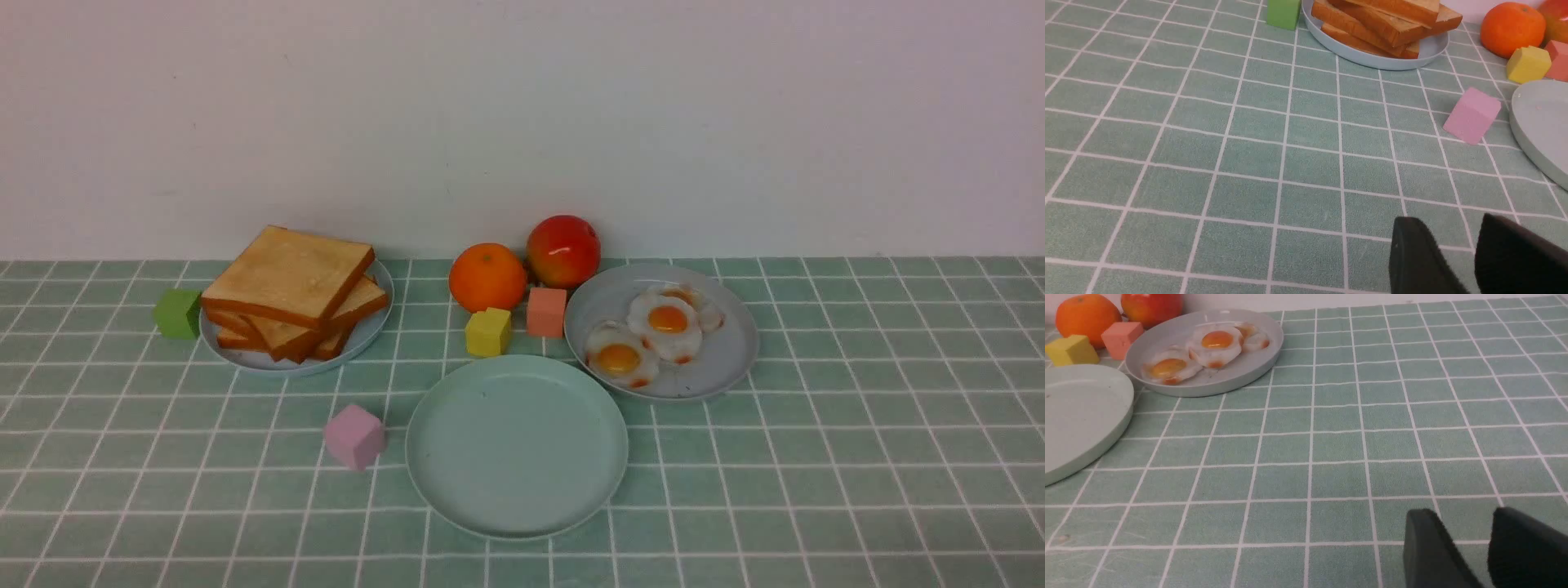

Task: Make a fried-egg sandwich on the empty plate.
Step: Use the left arm to grab a slice of bread

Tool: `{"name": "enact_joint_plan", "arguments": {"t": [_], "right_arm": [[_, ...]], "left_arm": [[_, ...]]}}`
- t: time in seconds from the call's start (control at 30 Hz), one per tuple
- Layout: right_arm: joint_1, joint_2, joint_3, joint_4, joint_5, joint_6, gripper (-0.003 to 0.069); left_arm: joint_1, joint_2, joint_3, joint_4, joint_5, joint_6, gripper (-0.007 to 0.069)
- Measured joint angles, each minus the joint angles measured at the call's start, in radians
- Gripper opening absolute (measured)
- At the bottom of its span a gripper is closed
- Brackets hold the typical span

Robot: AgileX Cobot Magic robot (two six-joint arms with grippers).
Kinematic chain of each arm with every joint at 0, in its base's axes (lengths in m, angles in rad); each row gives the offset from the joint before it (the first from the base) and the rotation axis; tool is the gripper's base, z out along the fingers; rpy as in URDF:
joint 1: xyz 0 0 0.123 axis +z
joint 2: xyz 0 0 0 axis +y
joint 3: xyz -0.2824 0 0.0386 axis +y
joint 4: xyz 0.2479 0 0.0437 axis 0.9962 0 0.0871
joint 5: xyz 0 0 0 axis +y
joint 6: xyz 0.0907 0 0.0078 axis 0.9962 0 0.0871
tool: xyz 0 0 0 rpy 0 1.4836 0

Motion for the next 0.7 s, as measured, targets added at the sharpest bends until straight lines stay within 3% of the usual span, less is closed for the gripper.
{"name": "enact_joint_plan", "arguments": {"t": [0.53, 0.63, 0.7], "right_arm": [[0.000, 0.000, 0.000, 0.000, 0.000, 0.000, 0.0241], [0.000, 0.000, 0.000, 0.000, 0.000, 0.000, 0.0241], [0.000, 0.000, 0.000, 0.000, 0.000, 0.000, 0.0241]], "left_arm": [[0.000, 0.000, 0.000, -0.004, -0.023, -0.003, 0.0239], [0.000, 0.000, 0.000, -0.077, -0.084, -0.051, 0.0239], [0.000, 0.000, 0.000, -0.230, -0.160, -0.157, 0.0239]]}}
